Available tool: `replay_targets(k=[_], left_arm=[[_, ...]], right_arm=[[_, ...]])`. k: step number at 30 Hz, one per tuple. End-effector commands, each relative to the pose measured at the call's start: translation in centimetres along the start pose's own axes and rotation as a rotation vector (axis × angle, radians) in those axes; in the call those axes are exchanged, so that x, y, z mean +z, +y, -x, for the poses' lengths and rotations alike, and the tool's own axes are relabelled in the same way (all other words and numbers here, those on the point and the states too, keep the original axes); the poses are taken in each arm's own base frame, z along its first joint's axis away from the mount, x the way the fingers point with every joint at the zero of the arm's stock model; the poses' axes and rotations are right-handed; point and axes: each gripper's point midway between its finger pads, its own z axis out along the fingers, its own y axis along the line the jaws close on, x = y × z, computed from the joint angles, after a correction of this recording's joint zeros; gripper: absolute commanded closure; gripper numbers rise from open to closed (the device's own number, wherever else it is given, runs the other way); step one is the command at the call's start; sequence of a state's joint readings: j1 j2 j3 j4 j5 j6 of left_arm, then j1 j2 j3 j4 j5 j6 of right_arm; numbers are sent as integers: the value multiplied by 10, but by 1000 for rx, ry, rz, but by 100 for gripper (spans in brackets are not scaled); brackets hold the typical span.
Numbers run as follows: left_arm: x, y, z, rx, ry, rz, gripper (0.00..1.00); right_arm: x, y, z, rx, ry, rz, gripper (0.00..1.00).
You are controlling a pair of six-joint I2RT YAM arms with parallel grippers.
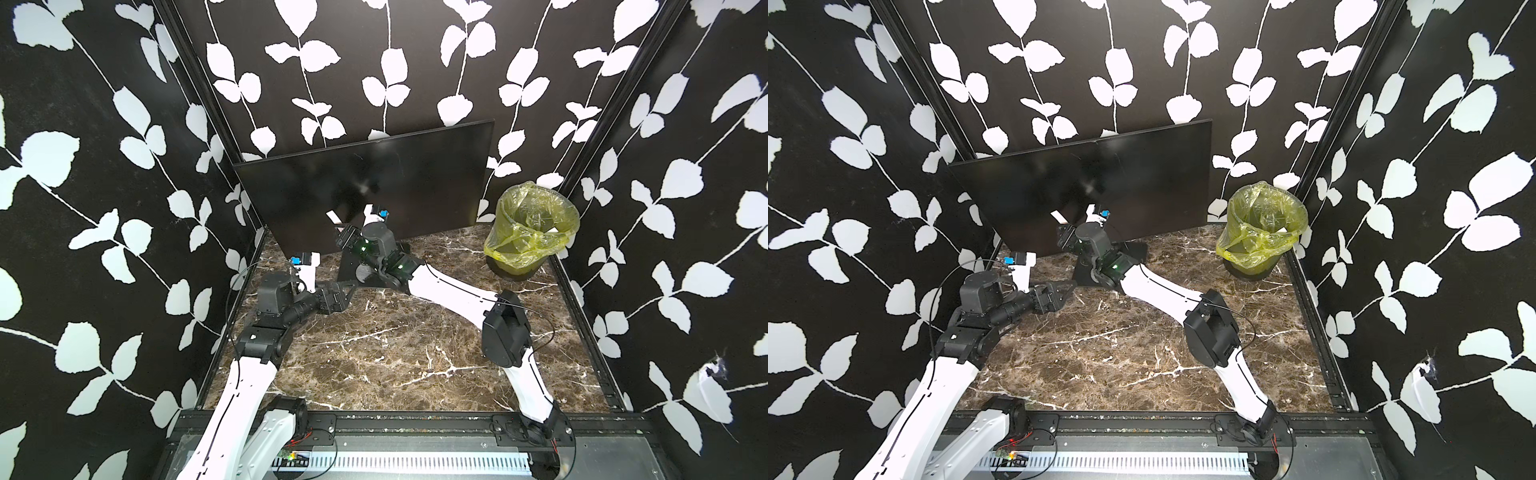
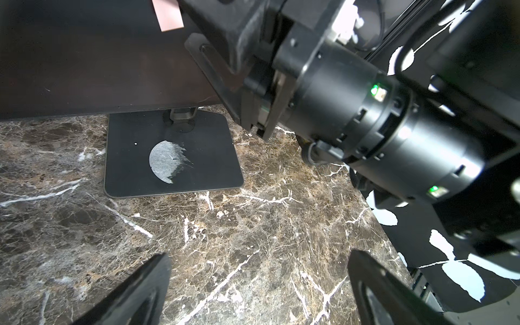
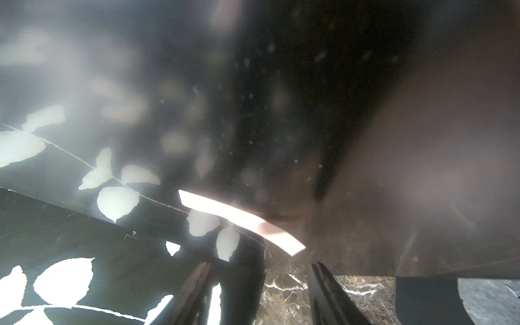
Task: Remove the sticky note from the monitor
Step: Tear off the sticky note from the monitor.
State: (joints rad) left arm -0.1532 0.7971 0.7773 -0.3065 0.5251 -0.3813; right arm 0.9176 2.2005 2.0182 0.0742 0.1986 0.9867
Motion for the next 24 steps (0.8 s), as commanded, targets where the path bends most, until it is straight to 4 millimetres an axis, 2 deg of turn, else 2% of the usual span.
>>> replay_targets(k=[1,8,13,19,24], left_arm=[[-4,-5,4,25,-15,-17,1],[-4,-5,4,30,-10,-18,1],[-4,-5,4,31,-10,-19,1],[-4,-5,3,35,-4,-17,1],[-4,-5,3,35,-4,-17,1]], right_arm=[[6,6,10,40,-26,28,43],[9,-5,9,52,-34,-2,44],[16,-1,7,50,-30,24,44],[22,-8,6,66,-29,5,44],[24,-4,8,57,-35,14,44]])
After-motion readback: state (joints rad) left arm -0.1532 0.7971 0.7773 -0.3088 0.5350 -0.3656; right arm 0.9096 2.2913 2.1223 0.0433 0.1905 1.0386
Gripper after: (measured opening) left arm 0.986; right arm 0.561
